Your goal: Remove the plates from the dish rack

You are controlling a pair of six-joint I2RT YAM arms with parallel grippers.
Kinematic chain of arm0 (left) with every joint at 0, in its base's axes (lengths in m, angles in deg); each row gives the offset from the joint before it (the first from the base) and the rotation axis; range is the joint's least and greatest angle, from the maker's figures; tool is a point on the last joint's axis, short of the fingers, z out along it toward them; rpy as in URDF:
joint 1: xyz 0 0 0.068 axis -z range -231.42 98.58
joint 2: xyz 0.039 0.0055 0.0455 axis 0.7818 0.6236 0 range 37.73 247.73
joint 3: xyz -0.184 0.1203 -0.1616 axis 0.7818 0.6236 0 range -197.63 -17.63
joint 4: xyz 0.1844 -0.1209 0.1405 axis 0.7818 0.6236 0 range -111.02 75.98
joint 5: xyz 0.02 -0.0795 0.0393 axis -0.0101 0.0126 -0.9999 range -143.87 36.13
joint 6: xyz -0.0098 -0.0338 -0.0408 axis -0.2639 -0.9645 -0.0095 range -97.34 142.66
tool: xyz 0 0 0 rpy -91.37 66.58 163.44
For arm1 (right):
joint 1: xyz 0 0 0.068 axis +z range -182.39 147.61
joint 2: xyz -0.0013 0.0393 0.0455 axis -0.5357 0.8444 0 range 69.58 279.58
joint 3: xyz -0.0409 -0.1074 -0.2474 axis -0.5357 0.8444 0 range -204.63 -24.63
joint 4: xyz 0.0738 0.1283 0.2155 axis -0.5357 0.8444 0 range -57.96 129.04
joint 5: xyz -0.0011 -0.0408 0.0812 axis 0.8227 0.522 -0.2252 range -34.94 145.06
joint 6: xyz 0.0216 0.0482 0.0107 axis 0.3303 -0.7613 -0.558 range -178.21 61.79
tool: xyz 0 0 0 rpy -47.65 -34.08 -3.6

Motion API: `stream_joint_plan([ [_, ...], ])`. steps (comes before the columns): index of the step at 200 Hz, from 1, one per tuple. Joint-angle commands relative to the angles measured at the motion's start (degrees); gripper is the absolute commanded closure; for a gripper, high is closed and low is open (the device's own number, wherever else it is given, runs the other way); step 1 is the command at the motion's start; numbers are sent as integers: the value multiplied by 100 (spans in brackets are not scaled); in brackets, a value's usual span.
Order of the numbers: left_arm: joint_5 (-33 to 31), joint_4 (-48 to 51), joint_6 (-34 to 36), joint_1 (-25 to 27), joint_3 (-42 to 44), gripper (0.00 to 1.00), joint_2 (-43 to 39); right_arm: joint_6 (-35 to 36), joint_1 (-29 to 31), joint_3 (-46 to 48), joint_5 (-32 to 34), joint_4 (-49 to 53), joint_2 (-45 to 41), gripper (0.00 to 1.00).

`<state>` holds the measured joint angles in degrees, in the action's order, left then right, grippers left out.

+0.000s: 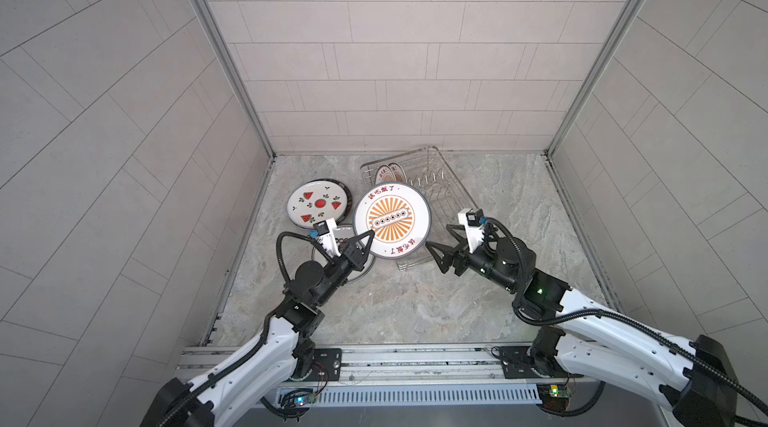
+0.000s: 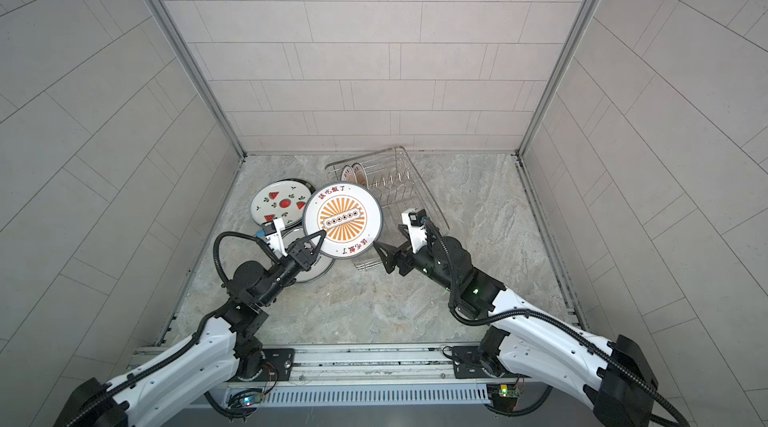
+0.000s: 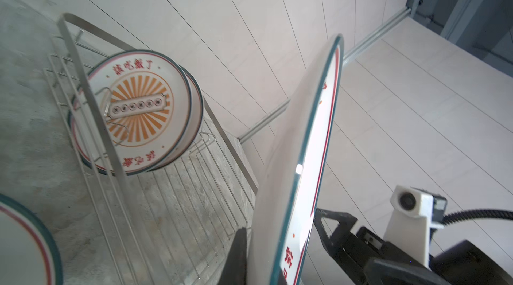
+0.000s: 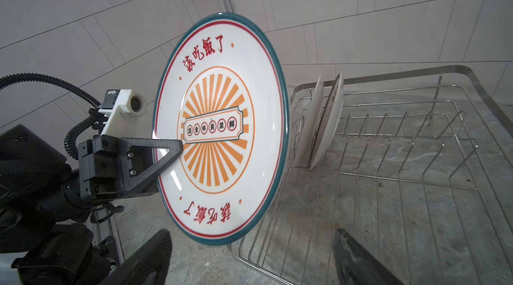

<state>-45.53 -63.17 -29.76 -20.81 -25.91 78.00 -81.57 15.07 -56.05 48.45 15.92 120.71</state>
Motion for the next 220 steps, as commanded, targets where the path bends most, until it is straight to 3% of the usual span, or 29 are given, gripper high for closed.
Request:
stream_joint_plan([
  [1, -625, 163, -301, -68, 56, 100, -365, 284, 316, -62, 278, -330, 178, 8],
  [41, -928, 866, -653, -289, 144, 100, -1000, 432, 726, -453, 572, -496, 926, 10],
  [56, -1286, 1312, -1069, -403, 219, 100, -1274, 487, 810, -794, 609, -414, 1279, 12],
  [103, -2016, 2486, -1465, -495, 278, 100, -2159, 621, 1087, -1317, 762, -383, 2105, 14],
  [149, -2841, 4225, -2325, -497, 159, 100, -2890, 561, 1191, -1942, 873, -258, 2904, 17],
  [166, -3074, 4933, -2479, -503, -70, 100, -2965, 714, 1311, -2132, 939, -174, 3147, 20],
  [220, -2840, 4738, -2936, -500, 14, 100, -2287, 714, 1418, -2370, 1114, -136, 3502, 20],
])
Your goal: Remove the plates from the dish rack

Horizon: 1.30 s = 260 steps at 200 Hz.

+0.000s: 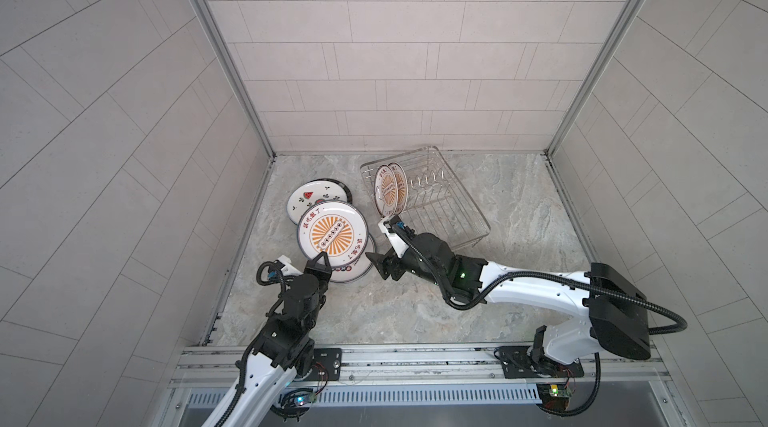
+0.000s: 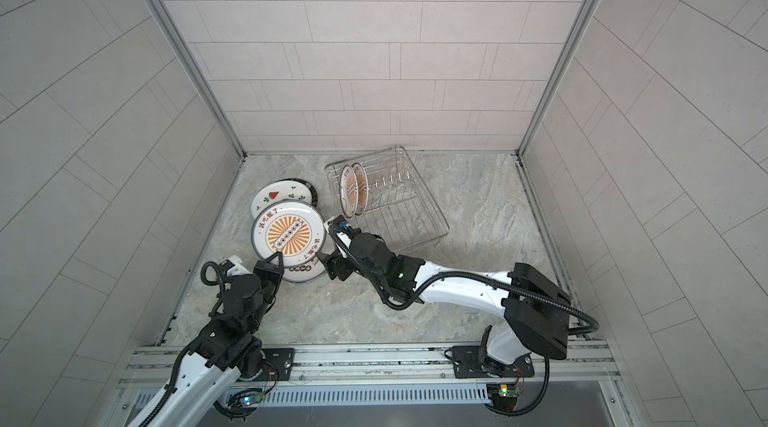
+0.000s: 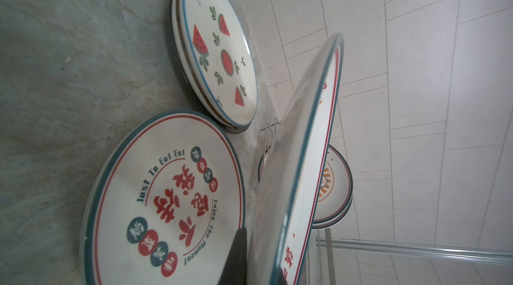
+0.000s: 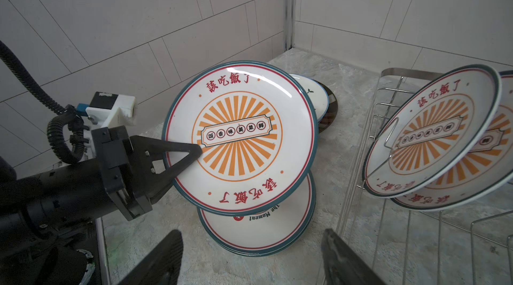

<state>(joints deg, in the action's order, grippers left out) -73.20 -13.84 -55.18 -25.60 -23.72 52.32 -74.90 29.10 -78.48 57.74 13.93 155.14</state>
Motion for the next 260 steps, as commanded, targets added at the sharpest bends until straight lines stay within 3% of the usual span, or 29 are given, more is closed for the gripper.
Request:
stream_joint_plan([
  [1, -59, -206, -409, -23, -202, 100, 307, 45, 13, -122, 187, 58, 63, 20],
  [46, 0, -302, -1040, -19, -130, 100, 964, 50, 20, 98, 286, -141, -55, 19],
  [144, 263, -1280, -1396, -20, -15, 100, 2219, 73, 20, 183, 295, -149, -101, 19],
  [165, 269, -1535, -1514, -19, 82, 96, 2434, 95, 20, 176, 294, -149, -103, 19],
  [260, 350, -1616, -1698, -22, 154, 91, 2647, 183, 20, 230, 330, -92, -215, 19],
])
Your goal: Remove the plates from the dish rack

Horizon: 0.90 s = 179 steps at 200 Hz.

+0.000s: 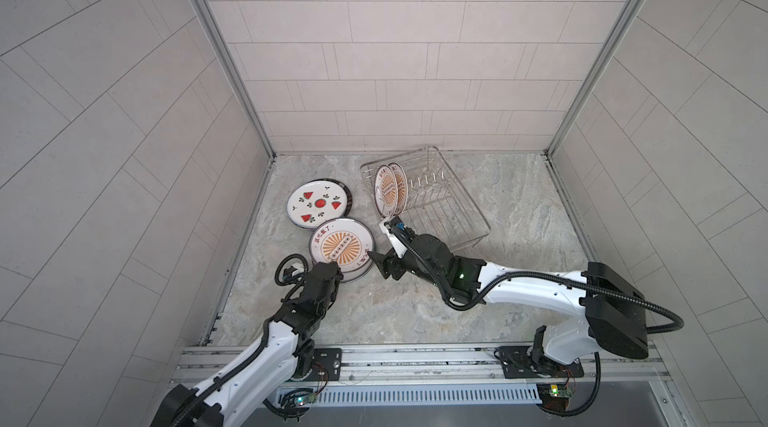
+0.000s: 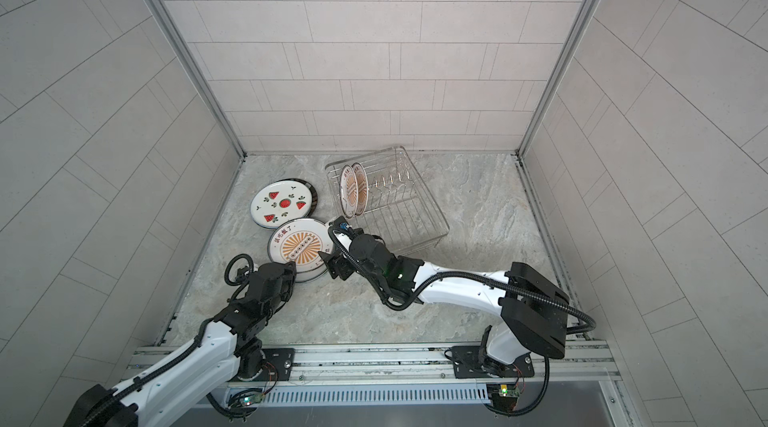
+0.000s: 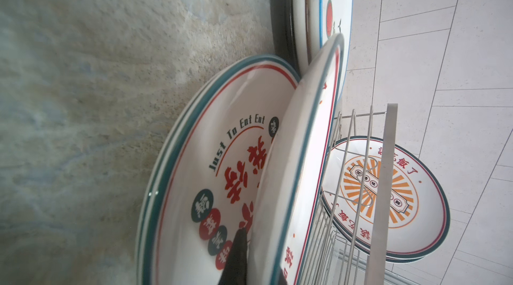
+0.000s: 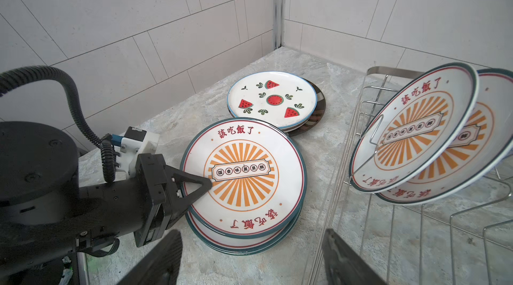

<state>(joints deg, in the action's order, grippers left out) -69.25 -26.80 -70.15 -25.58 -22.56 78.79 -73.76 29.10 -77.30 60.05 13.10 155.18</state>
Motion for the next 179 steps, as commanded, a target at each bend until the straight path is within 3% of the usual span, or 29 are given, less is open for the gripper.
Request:
stream_joint_plan([
  [1, -45, -319, -201, -26, 41, 91, -1, 70, 20, 119, 102, -11, -215, 19],
  [39, 18, -369, -234, -27, 99, 81, 117, 71, 20, 117, 118, -13, -202, 19],
  [179, -165, 345, -439, -26, 359, 78, -704, 0, 20, 91, 186, -5, -111, 19],
])
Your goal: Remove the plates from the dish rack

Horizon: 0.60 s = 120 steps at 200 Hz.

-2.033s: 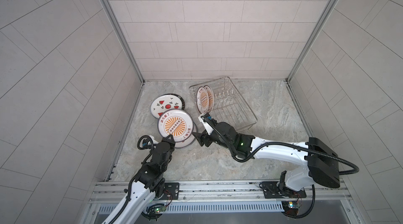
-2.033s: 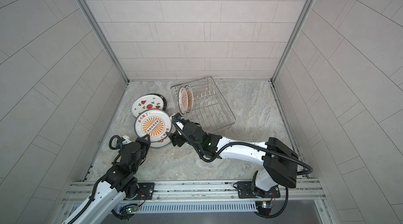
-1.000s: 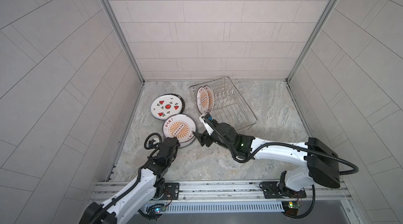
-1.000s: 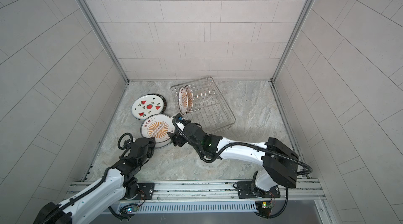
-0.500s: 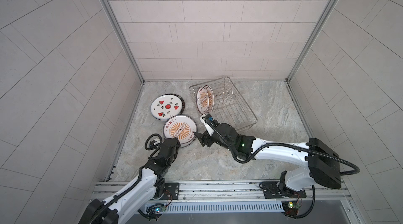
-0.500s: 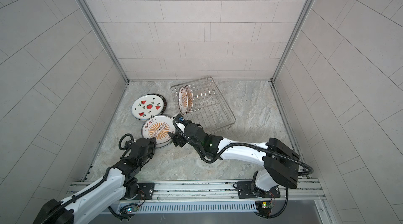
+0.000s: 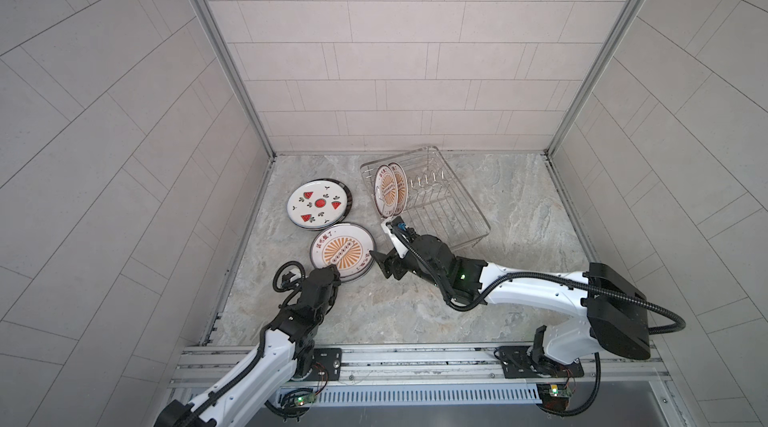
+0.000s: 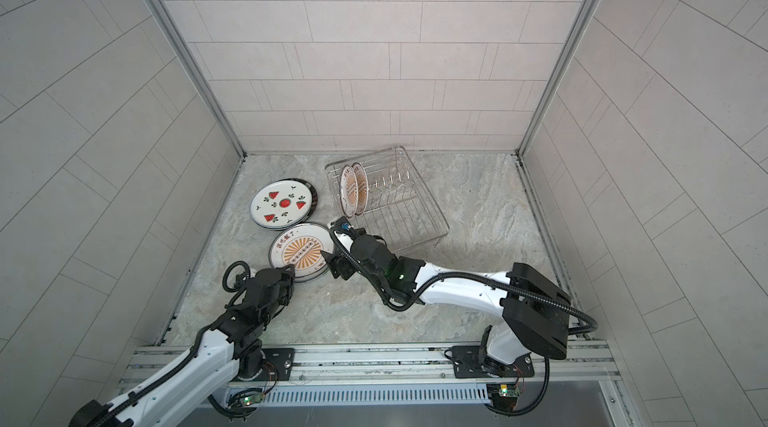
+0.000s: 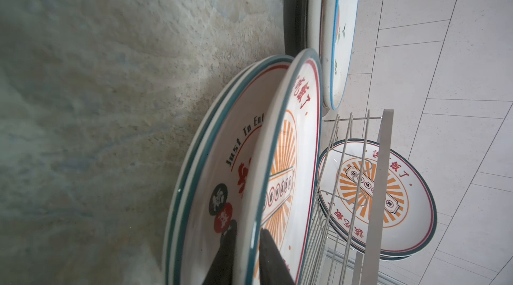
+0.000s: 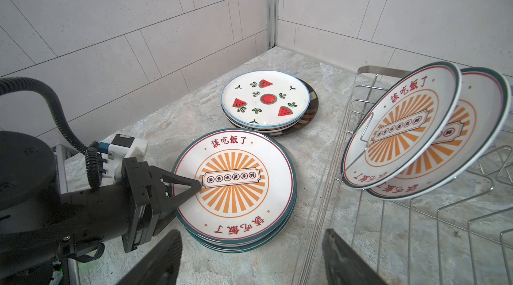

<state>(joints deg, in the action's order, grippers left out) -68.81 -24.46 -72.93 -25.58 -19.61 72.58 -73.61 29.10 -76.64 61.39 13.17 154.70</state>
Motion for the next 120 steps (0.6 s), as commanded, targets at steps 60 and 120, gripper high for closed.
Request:
stream_joint_plan([
  [60, -231, 138, -135, -26, 81, 68, -75, -49, 20, -28, 84, 15, -1, 19],
  [120, -424, 653, -3, -22, 2, 57, -498, -31, 20, 13, 158, 34, -55, 19],
])
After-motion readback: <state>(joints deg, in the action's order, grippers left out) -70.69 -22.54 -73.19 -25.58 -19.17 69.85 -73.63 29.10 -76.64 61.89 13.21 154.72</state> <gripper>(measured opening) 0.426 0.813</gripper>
